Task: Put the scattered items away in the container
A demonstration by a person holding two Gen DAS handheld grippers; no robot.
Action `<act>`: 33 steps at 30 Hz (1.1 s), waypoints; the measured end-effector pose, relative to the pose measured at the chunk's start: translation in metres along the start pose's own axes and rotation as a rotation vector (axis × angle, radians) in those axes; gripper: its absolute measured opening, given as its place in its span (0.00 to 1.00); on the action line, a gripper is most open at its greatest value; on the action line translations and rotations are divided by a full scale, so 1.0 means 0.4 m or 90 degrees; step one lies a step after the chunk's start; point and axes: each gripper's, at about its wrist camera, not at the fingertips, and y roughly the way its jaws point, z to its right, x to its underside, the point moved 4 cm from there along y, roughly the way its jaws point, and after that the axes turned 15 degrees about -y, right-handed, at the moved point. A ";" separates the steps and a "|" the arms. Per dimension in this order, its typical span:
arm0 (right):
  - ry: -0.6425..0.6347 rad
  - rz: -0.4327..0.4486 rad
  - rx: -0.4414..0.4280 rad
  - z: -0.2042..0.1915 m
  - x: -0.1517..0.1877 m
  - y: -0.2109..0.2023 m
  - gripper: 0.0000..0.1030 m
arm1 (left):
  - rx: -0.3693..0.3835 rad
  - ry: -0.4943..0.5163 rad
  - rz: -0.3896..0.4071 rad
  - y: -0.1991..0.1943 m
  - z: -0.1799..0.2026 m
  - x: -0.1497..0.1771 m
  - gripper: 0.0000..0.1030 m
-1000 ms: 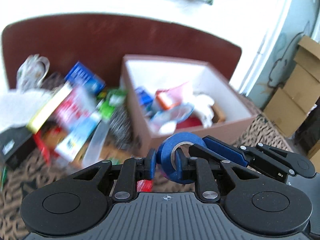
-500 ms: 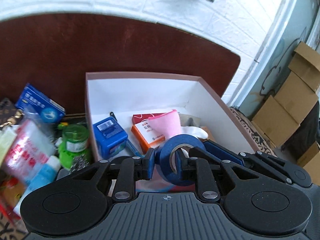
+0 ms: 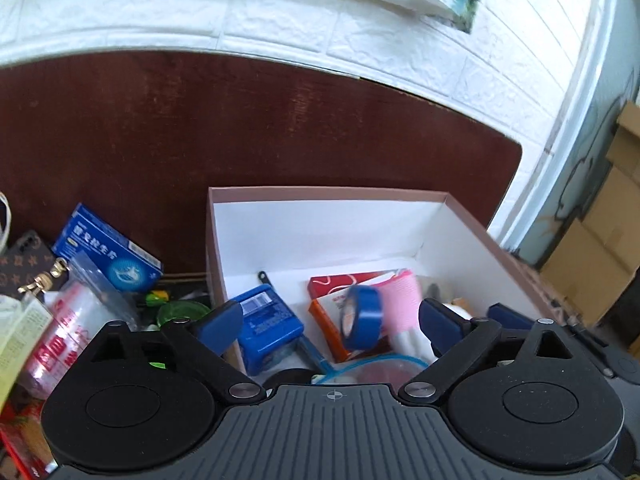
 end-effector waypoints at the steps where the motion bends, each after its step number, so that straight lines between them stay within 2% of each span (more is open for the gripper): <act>1: -0.002 0.000 -0.001 -0.005 0.004 -0.005 0.73 | -0.006 0.009 0.002 0.002 0.005 0.003 0.97; 9: -0.025 0.005 0.006 -0.033 0.015 -0.053 0.90 | -0.023 0.004 0.008 -0.042 -0.011 0.019 0.98; 16: -0.016 0.008 0.013 -0.033 0.023 -0.108 0.96 | -0.046 0.008 0.035 -0.119 -0.021 0.046 0.98; 23: -0.020 0.005 0.020 -0.029 0.040 -0.184 0.99 | -0.064 0.024 0.063 -0.199 0.021 0.094 1.00; 29: -0.055 -0.004 0.060 -0.022 0.049 -0.277 0.99 | -0.094 0.036 0.090 -0.269 0.071 0.142 1.00; 33: -0.079 -0.021 0.078 -0.013 0.062 -0.341 1.00 | -0.111 0.047 0.091 -0.308 0.108 0.186 1.00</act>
